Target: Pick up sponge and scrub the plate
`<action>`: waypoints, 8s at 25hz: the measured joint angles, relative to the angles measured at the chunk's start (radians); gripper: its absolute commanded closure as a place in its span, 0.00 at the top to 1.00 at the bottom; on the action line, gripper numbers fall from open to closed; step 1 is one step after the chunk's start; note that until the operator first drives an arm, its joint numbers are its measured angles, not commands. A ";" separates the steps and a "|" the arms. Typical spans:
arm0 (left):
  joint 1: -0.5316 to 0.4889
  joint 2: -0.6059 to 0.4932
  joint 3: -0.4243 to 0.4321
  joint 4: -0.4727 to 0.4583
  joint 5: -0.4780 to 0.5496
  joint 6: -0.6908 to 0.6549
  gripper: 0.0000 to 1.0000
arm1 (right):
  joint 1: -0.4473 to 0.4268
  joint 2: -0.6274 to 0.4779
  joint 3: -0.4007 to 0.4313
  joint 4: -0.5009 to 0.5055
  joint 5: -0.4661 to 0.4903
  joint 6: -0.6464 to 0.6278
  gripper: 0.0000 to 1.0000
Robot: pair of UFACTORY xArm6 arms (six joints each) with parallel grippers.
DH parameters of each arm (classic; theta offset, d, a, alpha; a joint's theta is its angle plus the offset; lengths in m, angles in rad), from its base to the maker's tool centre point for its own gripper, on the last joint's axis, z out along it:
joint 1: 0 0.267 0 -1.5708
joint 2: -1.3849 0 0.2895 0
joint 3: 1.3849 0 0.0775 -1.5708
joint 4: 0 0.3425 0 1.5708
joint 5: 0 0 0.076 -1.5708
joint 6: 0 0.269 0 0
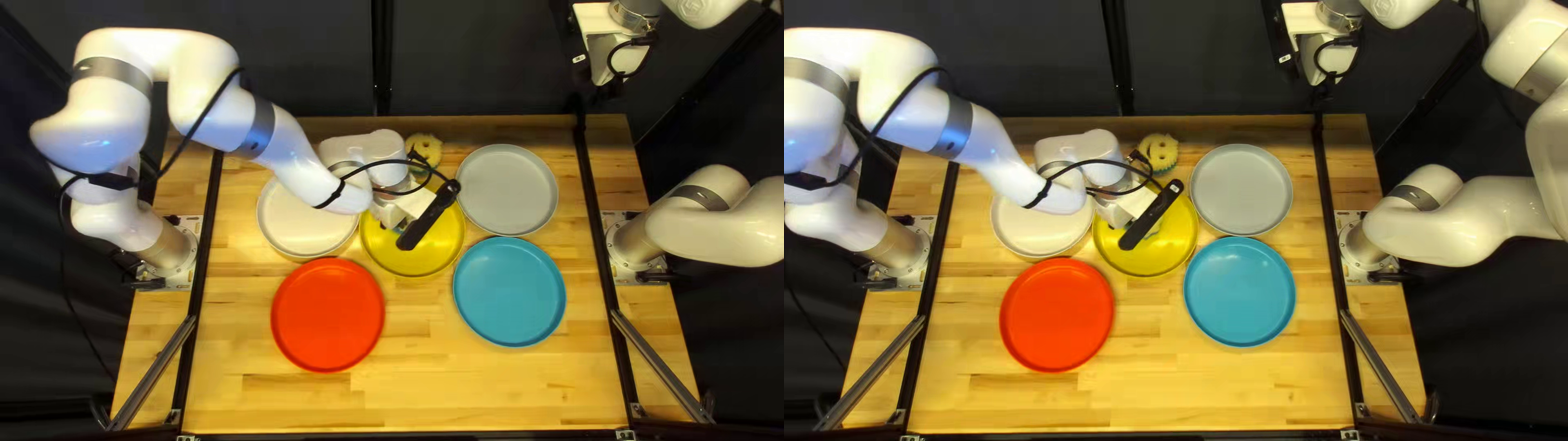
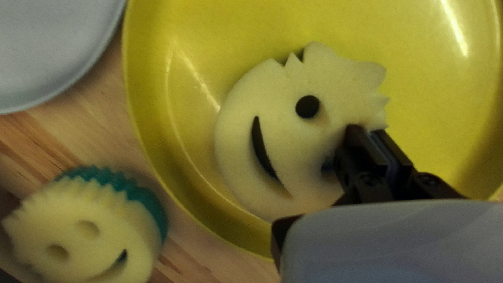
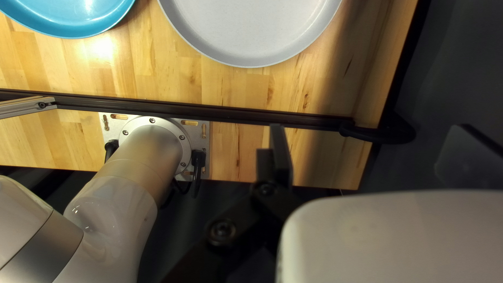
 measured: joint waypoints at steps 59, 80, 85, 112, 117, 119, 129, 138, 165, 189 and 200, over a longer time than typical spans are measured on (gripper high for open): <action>0.028 -0.018 0.091 -0.083 -0.082 0.088 0.00 | 0.000 0.000 0.000 0.000 0.000 0.000 1.00; -0.114 -0.127 0.250 -0.033 -0.157 -0.059 0.00 | 0.000 0.000 0.000 0.000 0.000 0.000 1.00; -0.050 -0.132 0.243 -0.049 -0.131 -0.002 0.00 | 0.000 0.000 0.000 0.000 0.000 0.000 1.00; -0.112 -0.160 0.275 -0.014 -0.146 -0.070 0.00 | 0.000 0.000 0.000 0.000 0.000 0.000 1.00; -0.104 -0.186 0.314 -0.017 -0.161 -0.065 0.00 | 0.000 0.000 0.000 0.000 0.000 0.000 1.00; -0.078 -0.188 0.320 -0.029 -0.159 -0.039 0.00 | 0.000 0.000 0.000 0.000 0.000 0.000 1.00; 0.067 -0.159 0.293 -0.094 -0.106 0.114 0.00 | 0.000 0.000 0.000 0.000 0.000 0.000 1.00; -0.044 -0.208 0.337 -0.076 -0.118 0.009 0.00 | 0.000 0.000 0.000 0.000 0.000 0.000 1.00; 0.018 -0.456 0.520 0.031 -0.065 -0.090 0.00 | 0.000 0.000 0.000 0.000 0.000 0.000 1.00; -0.034 -0.819 0.883 0.100 0.036 -0.314 0.00 | 0.000 0.000 0.000 0.000 0.000 0.000 1.00; -0.001 -0.712 0.883 0.064 -0.074 -0.218 0.00 | 0.000 0.000 0.000 0.000 0.000 0.000 1.00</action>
